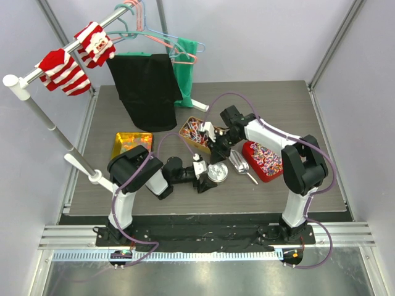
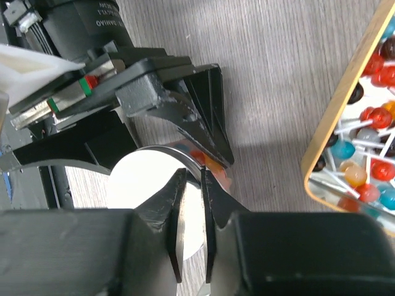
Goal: Pack the candies
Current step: Screw the bottle lid onto the packing bottle.
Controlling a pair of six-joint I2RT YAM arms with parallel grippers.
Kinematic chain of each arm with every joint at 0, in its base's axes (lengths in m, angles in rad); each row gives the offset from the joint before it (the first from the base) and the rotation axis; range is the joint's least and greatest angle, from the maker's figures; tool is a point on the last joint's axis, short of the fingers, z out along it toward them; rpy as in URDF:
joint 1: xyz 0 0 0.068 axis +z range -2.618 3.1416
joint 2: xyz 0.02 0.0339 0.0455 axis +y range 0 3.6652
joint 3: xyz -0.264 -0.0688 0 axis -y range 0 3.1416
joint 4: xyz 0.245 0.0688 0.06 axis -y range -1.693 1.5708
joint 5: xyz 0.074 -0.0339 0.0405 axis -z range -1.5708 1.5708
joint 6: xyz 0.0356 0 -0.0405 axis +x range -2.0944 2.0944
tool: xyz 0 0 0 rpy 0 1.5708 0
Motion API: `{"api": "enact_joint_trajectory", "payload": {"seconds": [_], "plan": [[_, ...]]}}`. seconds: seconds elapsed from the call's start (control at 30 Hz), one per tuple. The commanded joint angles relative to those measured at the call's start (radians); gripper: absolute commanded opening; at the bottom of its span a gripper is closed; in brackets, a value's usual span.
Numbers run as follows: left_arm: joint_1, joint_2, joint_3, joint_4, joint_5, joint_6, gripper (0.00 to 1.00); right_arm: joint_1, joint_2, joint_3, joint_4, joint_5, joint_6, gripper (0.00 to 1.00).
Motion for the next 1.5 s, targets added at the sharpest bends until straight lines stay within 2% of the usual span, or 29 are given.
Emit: {"api": "enact_joint_trajectory", "payload": {"seconds": [0.0,0.27,0.6,0.97,1.13,1.23,1.3,1.37,1.47], "plan": [[0.012,-0.013,0.007,-0.016,-0.041,0.027,0.74,-0.028,-0.044,-0.063,-0.07,0.045,-0.046,0.17],[0.023,-0.01,0.013,0.004,-0.11,-0.004,0.72,-0.051,-0.087,-0.13,-0.091,0.06,-0.049,0.18],[0.032,-0.009,0.018,0.007,-0.117,-0.03,0.72,-0.053,-0.134,-0.214,-0.13,0.049,-0.045,0.17],[0.032,-0.01,0.021,-0.006,-0.114,-0.025,0.71,-0.033,-0.15,-0.248,-0.162,0.025,-0.031,0.16],[0.032,-0.013,0.013,-0.01,-0.096,-0.013,0.73,-0.036,-0.202,-0.211,-0.128,0.091,0.01,0.17],[0.031,-0.021,0.01,-0.032,-0.093,-0.008,0.81,-0.043,-0.237,-0.179,-0.11,0.135,0.03,0.23],[0.032,-0.033,0.015,-0.078,-0.088,-0.004,0.91,-0.044,-0.258,-0.156,-0.107,0.164,0.032,0.27],[0.032,-0.042,0.018,-0.125,-0.085,0.0,1.0,-0.045,-0.28,-0.146,-0.099,0.175,0.038,0.39],[0.032,-0.058,0.019,-0.153,-0.077,0.012,1.0,-0.045,-0.312,-0.148,-0.081,0.175,0.038,0.53]]}}
